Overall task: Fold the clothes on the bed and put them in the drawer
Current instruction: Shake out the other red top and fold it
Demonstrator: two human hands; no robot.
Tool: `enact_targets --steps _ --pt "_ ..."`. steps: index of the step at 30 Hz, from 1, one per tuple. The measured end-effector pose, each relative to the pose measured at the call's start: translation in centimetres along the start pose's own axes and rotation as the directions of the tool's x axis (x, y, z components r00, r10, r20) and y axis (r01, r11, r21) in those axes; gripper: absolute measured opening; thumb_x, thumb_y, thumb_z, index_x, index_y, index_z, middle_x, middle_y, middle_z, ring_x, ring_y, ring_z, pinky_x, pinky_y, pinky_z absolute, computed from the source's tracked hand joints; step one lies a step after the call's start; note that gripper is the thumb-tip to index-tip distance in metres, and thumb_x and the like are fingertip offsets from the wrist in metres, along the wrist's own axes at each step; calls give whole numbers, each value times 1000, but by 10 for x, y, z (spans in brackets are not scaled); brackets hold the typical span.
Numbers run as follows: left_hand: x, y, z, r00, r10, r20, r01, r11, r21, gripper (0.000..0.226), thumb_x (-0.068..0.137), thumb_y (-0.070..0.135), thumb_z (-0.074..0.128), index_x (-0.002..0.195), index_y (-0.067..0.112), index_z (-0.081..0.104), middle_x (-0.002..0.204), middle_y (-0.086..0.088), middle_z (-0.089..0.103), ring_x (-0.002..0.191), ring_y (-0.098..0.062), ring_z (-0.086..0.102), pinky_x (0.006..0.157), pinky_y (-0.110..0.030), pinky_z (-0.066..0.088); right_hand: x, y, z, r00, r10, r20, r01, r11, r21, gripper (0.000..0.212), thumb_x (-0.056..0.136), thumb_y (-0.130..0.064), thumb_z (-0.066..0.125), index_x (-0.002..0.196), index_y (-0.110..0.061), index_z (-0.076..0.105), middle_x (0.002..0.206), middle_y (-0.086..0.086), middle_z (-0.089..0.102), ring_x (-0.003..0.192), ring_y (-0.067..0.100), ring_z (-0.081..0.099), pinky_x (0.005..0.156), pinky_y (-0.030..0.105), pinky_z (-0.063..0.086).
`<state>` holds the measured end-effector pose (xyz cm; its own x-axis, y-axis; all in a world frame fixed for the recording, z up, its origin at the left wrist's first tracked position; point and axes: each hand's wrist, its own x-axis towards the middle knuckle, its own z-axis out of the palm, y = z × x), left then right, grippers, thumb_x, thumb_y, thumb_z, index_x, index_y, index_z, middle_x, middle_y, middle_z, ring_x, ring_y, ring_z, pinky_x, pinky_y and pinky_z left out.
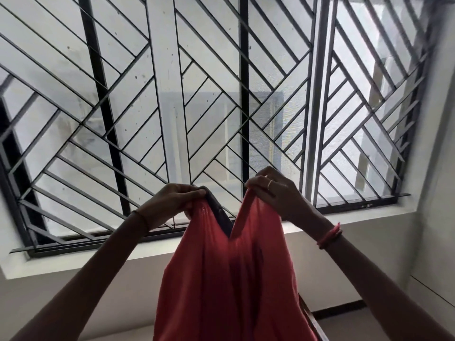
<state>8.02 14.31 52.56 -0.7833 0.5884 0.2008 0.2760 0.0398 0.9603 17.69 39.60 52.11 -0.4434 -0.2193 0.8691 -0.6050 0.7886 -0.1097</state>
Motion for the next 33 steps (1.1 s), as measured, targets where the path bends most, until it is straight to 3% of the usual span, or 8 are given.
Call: enact_targets --steps 5,14,17,21,28,31,33 --pt "1 12 15 998 -5 65 4 1000 26 31 80 23 66 98 -2 68 81 -11 61 71 -16 54 60 -17 48 3 -9 9 997 -71 31 71 997 -16 18 93 -19 52 104 -9 61 95 5 60 85 11 59 78 17 46" --pt "-1 29 28 981 -15 195 27 998 -59 36 80 18 63 106 -7 64 92 -10 64 81 -13 59 71 -19 50 18 -27 15 977 -186 109 181 982 49 25 93 -18 53 98 3 66 89 12 62 82 13 60 78 20 48" --pt "-1 30 35 974 -26 223 48 995 -91 37 80 18 62 106 -9 63 92 -9 67 83 -14 61 75 -19 51 21 -25 22 989 -132 73 126 988 86 20 91 -15 57 96 1 68 89 10 64 83 10 60 77 21 49" --pt "-4 27 32 979 -54 194 75 992 -100 41 81 16 63 112 -10 61 112 -22 62 101 -25 57 90 -30 47 19 -22 24 994 -91 63 83 990 118 13 87 -6 62 96 0 69 90 9 65 84 8 61 81 17 48" --pt "-11 24 37 990 -72 124 97 974 -203 16 88 12 58 97 6 70 90 -3 72 82 -8 67 76 -17 53 19 -23 30 994 -83 67 76 992 97 18 86 -8 63 100 1 70 89 11 65 84 8 60 81 12 47" --pt "-14 24 44 992 -88 94 112 951 -288 17 92 12 53 96 10 69 84 1 73 76 -5 67 68 -16 54 22 -24 31 996 -78 47 74 993 87 21 85 -6 63 101 4 70 89 13 66 86 9 60 83 8 45" --pt "-15 25 47 992 -97 79 117 937 -328 17 92 14 53 98 11 69 87 1 72 79 -6 66 71 -17 52 25 -26 30 997 -65 43 61 994 86 21 84 -4 64 102 4 70 89 13 67 87 9 60 84 6 44"
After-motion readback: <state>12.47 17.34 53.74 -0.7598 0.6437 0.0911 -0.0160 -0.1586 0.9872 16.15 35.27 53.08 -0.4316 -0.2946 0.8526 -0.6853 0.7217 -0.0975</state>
